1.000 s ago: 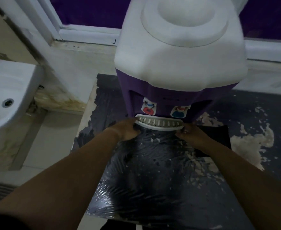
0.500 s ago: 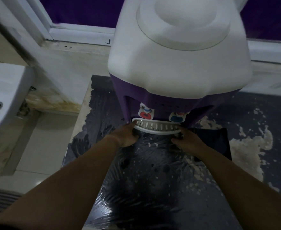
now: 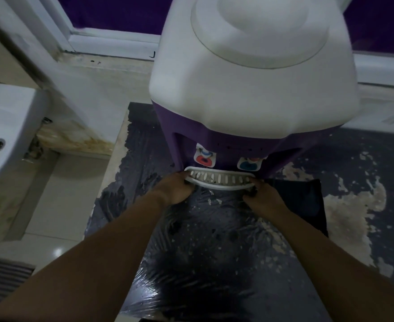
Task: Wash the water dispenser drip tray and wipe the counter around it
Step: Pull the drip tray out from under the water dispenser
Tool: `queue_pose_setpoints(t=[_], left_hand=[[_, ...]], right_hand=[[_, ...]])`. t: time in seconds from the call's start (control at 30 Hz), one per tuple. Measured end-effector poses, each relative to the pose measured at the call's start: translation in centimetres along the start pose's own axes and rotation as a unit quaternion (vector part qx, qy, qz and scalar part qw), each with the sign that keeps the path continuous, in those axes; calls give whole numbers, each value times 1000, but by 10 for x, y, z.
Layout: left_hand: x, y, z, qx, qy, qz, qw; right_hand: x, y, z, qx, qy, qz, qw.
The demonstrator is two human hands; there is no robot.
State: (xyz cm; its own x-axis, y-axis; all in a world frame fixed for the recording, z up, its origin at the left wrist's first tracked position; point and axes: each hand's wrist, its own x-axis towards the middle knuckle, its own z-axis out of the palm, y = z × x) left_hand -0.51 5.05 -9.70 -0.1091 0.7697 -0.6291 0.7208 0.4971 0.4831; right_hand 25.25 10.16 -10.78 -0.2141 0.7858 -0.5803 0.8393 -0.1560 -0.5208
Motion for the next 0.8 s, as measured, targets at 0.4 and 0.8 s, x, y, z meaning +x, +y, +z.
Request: queue_pose_setpoints(t=[0.4,0.8], left_hand=[[-21,-11,4,-97,27,5,995],[-99,-6,4,-203,106,58,972]], right_hand=[[-13,8,6,-8,54,-72,996],[-51,5,8,97,168,-124,973]])
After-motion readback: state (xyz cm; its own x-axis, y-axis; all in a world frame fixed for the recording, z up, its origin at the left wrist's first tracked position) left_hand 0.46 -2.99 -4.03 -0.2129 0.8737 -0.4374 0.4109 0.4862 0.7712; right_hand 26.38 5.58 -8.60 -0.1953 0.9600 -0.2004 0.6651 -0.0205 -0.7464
